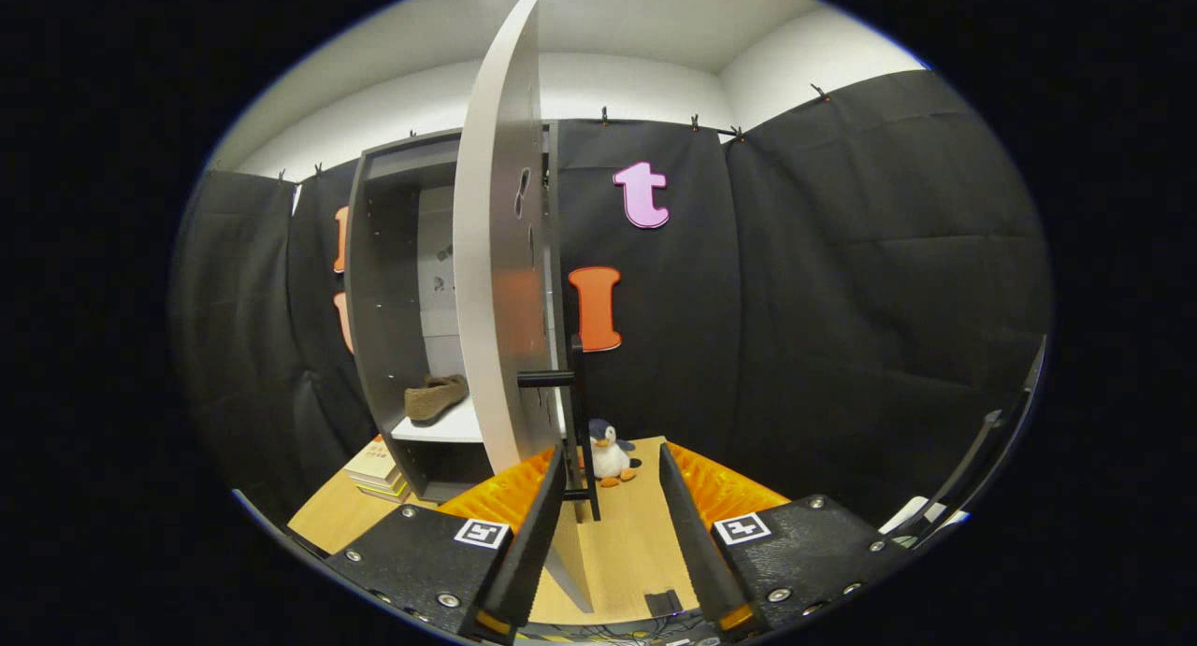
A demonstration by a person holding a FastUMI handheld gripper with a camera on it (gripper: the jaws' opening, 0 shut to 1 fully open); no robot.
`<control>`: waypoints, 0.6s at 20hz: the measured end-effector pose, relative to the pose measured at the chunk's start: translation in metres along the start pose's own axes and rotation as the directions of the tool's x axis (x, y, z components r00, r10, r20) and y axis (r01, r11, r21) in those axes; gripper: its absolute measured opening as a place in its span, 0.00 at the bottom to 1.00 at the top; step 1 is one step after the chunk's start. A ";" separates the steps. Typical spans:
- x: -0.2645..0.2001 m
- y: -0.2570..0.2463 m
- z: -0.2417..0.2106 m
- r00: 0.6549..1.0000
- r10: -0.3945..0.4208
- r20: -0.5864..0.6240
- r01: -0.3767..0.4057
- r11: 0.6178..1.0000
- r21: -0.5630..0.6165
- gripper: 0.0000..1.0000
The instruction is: Open the shoe cabinet door, grab the shoes and put them into the shoe cabinet, then close the shoe cabinet door.
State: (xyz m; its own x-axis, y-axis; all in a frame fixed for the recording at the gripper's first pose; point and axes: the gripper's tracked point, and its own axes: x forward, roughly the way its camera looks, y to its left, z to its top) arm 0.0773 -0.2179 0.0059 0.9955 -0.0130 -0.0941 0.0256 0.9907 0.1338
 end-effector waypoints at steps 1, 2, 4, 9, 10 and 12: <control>-0.001 0.008 -0.001 1.000 0.023 0.000 -0.023 1.000 0.013 0.65; 0.000 0.015 -0.002 0.999 0.045 0.004 -0.045 0.999 0.019 0.65; 0.003 0.030 -0.001 0.997 0.081 0.009 -0.081 0.997 0.014 0.65; 0.008 0.084 -0.003 0.975 0.223 0.009 -0.223 0.975 0.011 0.65; 0.010 0.092 -0.004 0.971 0.240 0.008 -0.240 0.971 0.012 0.65; 0.016 0.107 -0.004 0.964 0.267 0.004 -0.267 0.964 0.013 0.66</control>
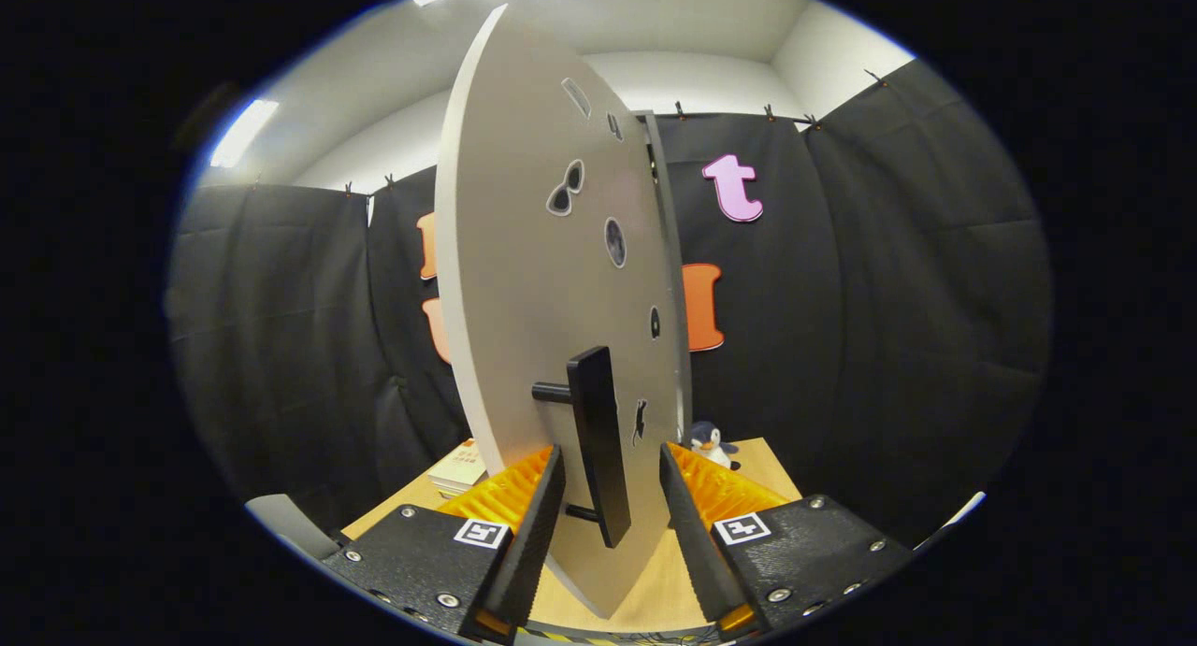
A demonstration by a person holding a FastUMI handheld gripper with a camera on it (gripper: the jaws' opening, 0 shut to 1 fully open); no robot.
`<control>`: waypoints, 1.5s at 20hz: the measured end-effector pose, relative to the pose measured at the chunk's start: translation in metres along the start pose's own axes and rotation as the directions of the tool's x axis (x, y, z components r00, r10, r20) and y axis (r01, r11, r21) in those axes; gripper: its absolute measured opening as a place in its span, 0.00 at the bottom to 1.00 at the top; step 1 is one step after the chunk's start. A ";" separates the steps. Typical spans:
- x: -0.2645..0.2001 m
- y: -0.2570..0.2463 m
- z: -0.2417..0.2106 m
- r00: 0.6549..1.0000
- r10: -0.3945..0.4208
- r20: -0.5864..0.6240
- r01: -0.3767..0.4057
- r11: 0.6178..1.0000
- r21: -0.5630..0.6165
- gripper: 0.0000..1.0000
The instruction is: Open the shoe cabinet door, grab the shoes and put them into the shoe cabinet, then close the shoe cabinet door.
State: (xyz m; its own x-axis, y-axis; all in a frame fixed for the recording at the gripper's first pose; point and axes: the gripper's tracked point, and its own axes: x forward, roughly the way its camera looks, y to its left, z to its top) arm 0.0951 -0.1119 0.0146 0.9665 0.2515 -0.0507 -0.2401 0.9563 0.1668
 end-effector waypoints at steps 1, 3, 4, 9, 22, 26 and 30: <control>0.005 0.003 0.001 1.000 0.006 -0.003 -0.006 1.000 0.000 0.66; 0.012 0.013 0.000 1.000 0.026 -0.006 -0.026 1.000 0.002 0.66; 0.015 0.018 -0.002 0.999 0.038 -0.008 -0.038 0.999 0.001 0.66; 0.041 0.054 -0.005 0.995 0.102 -0.018 -0.102 0.995 -0.013 0.66; 0.140 0.158 0.000 0.986 0.164 -0.004 -0.163 0.972 -0.170 0.76; 0.162 0.167 -0.004 0.988 0.155 -0.007 -0.154 0.977 -0.150 0.76; 0.179 0.167 -0.009 0.990 0.142 -0.008 -0.142 0.981 -0.129 0.77</control>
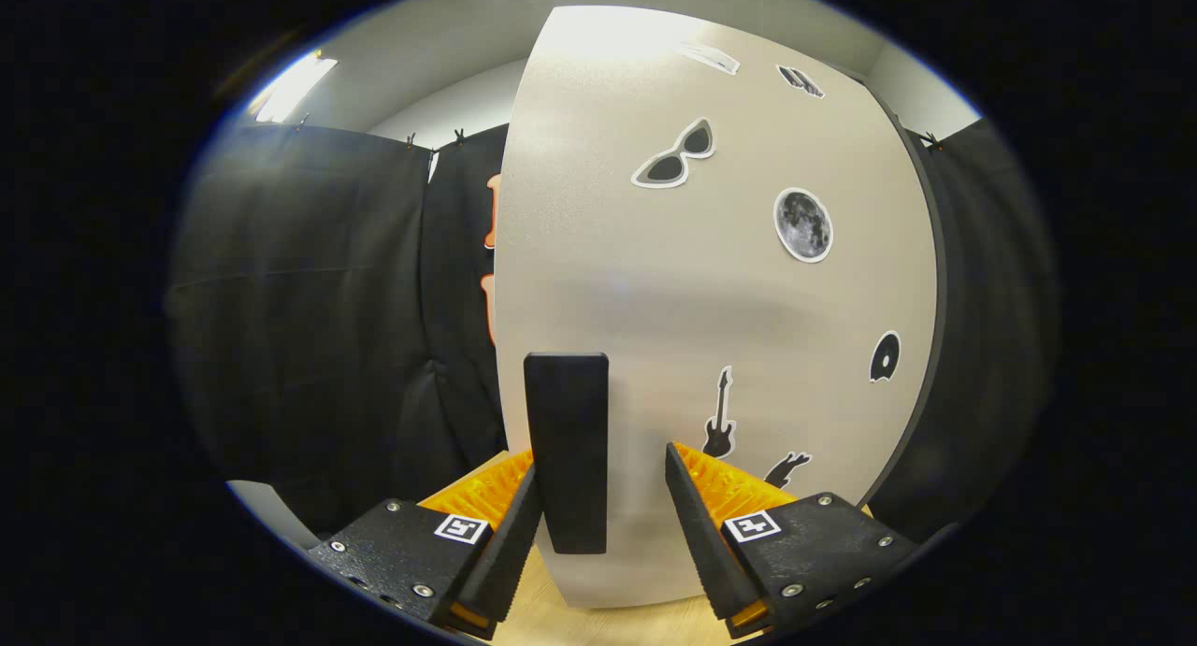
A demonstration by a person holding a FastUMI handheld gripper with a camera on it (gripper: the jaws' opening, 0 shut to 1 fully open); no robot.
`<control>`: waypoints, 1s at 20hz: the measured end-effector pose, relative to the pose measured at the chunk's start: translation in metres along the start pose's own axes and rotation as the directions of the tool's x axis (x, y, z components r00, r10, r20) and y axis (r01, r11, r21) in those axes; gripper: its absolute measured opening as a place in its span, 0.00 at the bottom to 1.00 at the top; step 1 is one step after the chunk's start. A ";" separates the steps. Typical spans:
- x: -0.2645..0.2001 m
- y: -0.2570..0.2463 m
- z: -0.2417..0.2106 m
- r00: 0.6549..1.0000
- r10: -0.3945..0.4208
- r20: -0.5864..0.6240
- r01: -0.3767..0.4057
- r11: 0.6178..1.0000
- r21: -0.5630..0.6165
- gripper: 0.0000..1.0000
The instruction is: Open the shoe cabinet door, grab the shoes and put them into the shoe cabinet, then close the shoe cabinet door.
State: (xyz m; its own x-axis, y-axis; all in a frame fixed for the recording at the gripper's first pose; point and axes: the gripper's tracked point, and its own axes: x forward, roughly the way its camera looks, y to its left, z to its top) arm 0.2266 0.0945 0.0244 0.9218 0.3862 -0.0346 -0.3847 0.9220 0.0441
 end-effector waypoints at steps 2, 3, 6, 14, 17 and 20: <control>-0.001 -0.002 0.002 1.000 -0.014 0.008 0.014 1.000 -0.009 0.78; -0.002 -0.004 0.001 1.000 -0.024 0.010 0.024 1.000 -0.010 0.78; 0.002 -0.010 -0.001 0.997 -0.074 0.019 0.075 0.995 -0.058 0.80; 0.011 -0.014 -0.004 0.985 -0.159 0.062 0.165 0.982 -0.093 0.84; 0.013 -0.014 -0.004 0.981 -0.179 0.072 0.185 0.978 -0.097 0.84; 0.015 -0.014 -0.003 0.980 -0.187 0.072 0.193 0.977 -0.090 0.85</control>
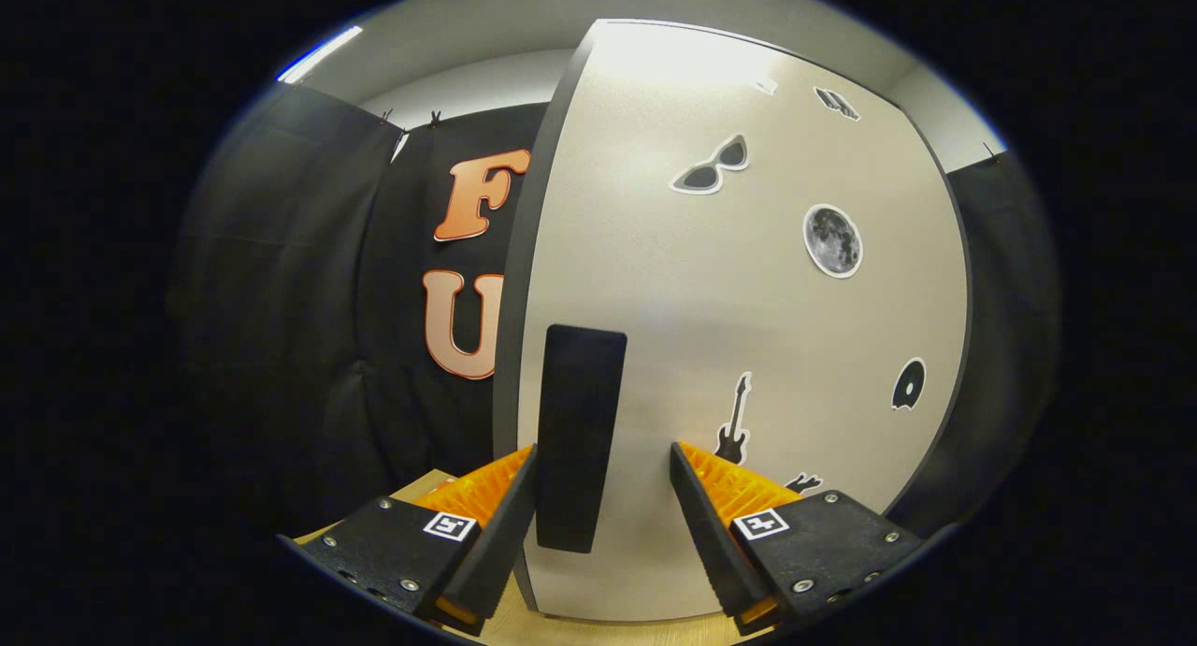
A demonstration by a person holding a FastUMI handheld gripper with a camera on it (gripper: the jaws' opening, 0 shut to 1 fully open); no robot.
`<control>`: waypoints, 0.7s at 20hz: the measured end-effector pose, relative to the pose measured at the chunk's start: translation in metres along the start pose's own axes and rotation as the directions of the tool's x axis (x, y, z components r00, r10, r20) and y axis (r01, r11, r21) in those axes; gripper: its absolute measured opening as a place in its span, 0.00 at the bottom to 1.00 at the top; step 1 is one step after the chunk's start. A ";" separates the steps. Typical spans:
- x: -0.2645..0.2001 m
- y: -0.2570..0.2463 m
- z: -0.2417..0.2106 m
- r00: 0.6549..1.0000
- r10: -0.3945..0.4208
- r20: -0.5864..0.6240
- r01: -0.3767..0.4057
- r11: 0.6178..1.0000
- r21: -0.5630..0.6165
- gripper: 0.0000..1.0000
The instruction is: Open the shoe cabinet door, grab the shoes and put them into the shoe cabinet, then close the shoe cabinet door.
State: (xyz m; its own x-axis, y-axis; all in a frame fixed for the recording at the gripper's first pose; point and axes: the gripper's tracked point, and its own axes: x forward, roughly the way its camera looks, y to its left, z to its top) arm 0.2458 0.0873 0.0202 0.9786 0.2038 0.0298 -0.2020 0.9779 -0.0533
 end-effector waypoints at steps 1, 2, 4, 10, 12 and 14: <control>0.000 0.000 0.000 1.000 0.001 -0.001 -0.001 1.000 0.003 0.85; 0.000 0.000 -0.001 1.000 0.005 -0.005 -0.005 1.000 0.006 0.85; -0.001 0.002 0.001 1.000 0.015 -0.003 -0.014 1.000 0.014 0.85; -0.045 -0.007 0.007 1.000 -0.018 -0.006 0.018 1.000 -0.005 0.86; -0.065 -0.014 0.007 0.999 -0.032 -0.009 0.032 0.999 -0.001 0.86; -0.087 -0.022 0.011 0.999 -0.043 0.003 0.043 0.999 0.012 0.87</control>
State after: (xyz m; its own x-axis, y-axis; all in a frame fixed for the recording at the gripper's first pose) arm 0.1648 0.0485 0.0295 0.9862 0.1618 0.0347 -0.1604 0.9862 -0.0403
